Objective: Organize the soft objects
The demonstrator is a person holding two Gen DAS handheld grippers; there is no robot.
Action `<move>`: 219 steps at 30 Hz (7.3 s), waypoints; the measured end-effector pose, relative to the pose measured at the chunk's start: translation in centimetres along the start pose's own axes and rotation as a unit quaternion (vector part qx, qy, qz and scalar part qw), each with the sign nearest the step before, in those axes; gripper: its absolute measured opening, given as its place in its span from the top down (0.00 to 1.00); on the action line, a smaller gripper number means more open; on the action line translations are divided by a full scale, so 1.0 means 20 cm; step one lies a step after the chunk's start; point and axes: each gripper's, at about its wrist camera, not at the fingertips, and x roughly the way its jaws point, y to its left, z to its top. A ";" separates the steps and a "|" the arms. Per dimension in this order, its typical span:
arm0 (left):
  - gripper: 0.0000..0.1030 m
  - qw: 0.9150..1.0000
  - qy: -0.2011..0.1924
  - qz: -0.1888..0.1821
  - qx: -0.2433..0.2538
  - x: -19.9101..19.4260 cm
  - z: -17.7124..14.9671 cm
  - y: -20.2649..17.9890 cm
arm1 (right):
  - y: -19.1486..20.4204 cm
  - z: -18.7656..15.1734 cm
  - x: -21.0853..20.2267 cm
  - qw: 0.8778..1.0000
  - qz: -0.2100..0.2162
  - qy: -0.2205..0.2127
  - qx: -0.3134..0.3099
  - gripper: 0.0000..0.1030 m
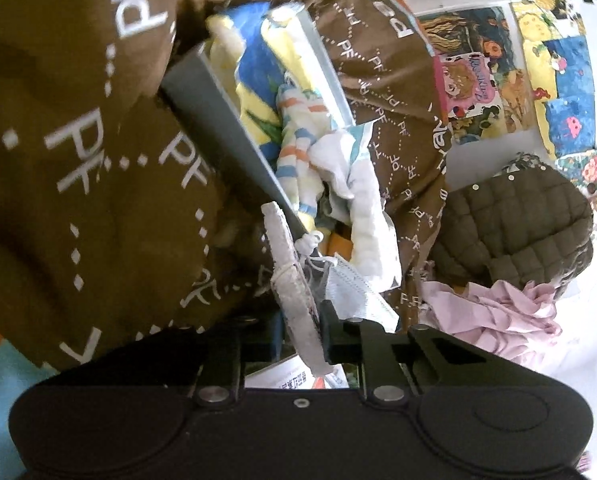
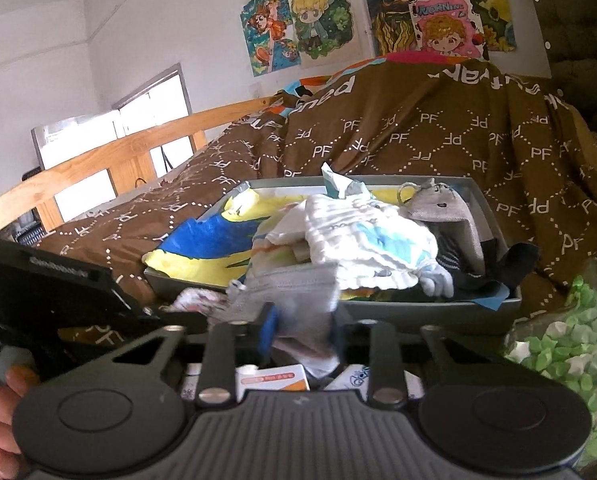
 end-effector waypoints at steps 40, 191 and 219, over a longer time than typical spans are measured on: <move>0.86 0.920 -0.190 0.122 0.320 -0.06 0.34 -0.46 | -0.05 0.33 0.35 0.991 0.090 -0.093 0.042 0.96; 0.01 0.872 -0.265 0.206 0.357 -1.03 -0.72 -0.42 | 0.21 -0.10 -1.02 0.986 -0.107 -0.119 0.045 0.00; 0.01 0.854 -0.247 0.235 0.393 -1.04 -0.90 -0.33 | 0.33 -0.28 -1.03 0.991 -0.110 -0.069 0.036 0.00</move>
